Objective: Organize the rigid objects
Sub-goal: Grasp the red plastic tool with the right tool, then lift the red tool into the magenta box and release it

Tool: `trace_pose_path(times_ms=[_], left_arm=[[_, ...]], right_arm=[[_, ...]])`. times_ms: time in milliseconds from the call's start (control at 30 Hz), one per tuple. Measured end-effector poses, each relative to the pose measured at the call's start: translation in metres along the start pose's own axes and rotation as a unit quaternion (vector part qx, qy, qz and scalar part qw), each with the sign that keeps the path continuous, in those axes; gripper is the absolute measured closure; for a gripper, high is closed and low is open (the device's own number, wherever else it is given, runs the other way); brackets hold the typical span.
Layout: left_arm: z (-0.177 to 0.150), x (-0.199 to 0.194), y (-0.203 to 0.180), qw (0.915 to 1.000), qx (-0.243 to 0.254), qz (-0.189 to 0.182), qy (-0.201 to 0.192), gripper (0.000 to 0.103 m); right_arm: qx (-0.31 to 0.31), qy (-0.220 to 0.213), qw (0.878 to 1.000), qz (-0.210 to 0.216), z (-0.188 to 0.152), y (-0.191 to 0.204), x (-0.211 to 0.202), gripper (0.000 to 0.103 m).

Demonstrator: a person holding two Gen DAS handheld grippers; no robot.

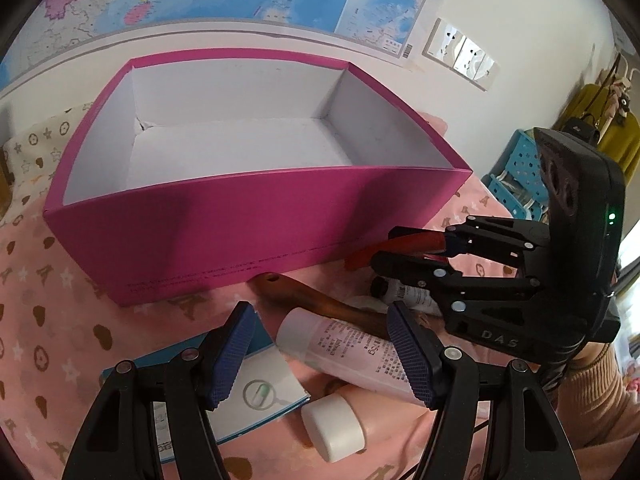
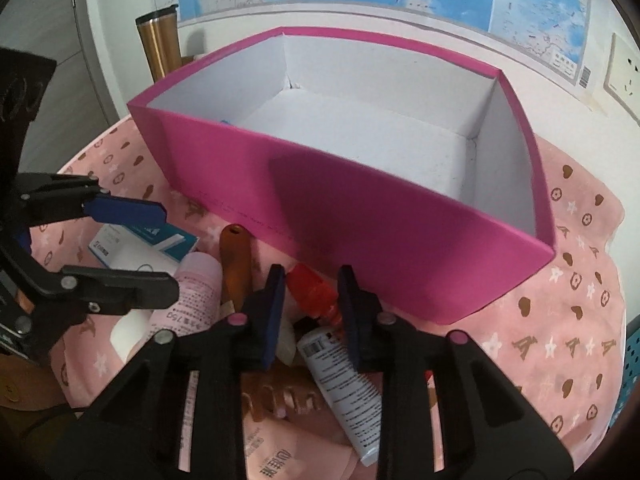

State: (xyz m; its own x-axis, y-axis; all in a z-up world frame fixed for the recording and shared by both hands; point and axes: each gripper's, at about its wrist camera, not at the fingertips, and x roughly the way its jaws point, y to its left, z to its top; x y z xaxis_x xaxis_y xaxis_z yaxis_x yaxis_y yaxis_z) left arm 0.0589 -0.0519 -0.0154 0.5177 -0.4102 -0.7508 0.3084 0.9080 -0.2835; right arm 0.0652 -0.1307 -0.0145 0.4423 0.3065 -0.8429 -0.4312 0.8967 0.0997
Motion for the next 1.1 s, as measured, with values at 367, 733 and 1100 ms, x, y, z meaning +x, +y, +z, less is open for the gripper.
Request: trace_pose_path(times_ms=[367,733,1100], left_arm=[[0.008,0.013,-0.018,0.9986,0.017,-0.049,0.006,0.033],[0.026,0.027,-0.049,0.9932,0.062,-0.097,0.013,0.043],[0.045,-0.001,-0.074,0.9863,0.096,-0.134,-0.013,0.065]], right_arm=[[0.051,-0.045,0.998,0.015,0.000,-0.019,-0.040,0.080],[0.090,-0.074,0.992,0.038,0.000,-0.030,-0.067,0.089],[0.092,-0.118,0.986,0.066,0.022,-0.034,-0.100,0.089]])
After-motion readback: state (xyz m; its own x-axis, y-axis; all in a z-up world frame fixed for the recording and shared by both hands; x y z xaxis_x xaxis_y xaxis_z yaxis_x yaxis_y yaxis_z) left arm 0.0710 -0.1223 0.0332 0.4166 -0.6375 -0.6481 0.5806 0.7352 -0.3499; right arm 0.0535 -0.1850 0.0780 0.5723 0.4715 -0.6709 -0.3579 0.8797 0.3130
